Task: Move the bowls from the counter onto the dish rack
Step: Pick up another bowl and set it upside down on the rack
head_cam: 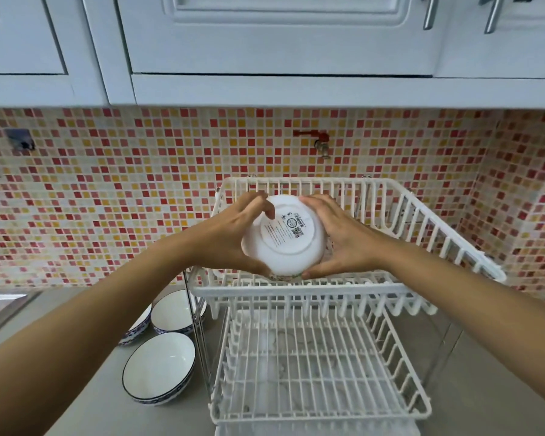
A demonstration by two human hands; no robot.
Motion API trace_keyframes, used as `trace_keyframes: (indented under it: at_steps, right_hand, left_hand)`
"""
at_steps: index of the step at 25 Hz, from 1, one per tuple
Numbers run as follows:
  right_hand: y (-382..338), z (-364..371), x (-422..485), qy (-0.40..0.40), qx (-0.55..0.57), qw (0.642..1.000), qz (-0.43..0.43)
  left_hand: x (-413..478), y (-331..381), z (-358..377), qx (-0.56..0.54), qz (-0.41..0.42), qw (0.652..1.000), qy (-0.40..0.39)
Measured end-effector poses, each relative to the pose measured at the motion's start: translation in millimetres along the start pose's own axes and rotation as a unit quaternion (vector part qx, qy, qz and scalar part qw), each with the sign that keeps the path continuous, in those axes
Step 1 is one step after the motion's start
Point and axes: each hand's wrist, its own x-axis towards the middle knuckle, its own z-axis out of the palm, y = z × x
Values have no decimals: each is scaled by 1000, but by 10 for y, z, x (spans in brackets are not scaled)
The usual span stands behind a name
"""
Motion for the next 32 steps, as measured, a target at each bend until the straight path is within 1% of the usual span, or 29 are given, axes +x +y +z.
trace_keyframes:
  at_steps: [7,11,13,14,16,18,20,22,23,26,28,30,32]
  right_hand:
    - [15,58,35,-15,15,1000,17]
    - [18,-1,4,-52,17,998,20]
    - [-48,-78,-17,-55,41,997,32]
    - [-115,-127,-20,-47,59,996,36]
    - [-291,-215,2,-12,87,996,34]
    - [-489,-262,81,49,92,994,21]
    - [-727,-254,240,128,82,988,15]
    - [-1037,-183,444,200,73,977,20]
    - [-1217,-111,548,223,82,971,29]
    - [-1741,195,840,249,149,955,65]
    - [-2076,485,1041,252,190,945,86]
    - [-2323,855,1237,235,188,948,103]
    - [-2449,1305,1379,194,168,958,130]
  left_hand:
    - [-14,-17,3,-7,-11,1000,-16]
    - [-45,9,-30,-31,-28,998,-40]
    - [-62,21,-103,-46,-32,998,-36]
    - [-64,15,-149,-44,-33,998,-21]
    - [-67,-13,-265,-38,-38,998,33]
    - [-102,-87,-384,-46,-60,992,97]
    - [-211,-184,-502,-73,-89,982,153]
    - [-374,-303,-608,-111,-111,969,189]
    - [-474,-382,-652,-124,-123,965,197]
    - [-767,-703,-725,-138,-167,955,204]
    - [-999,-950,-687,-124,-209,948,204]
    - [-1246,-1198,-556,-127,-262,938,190]
    - [-1479,-1450,-340,-133,-310,928,160]
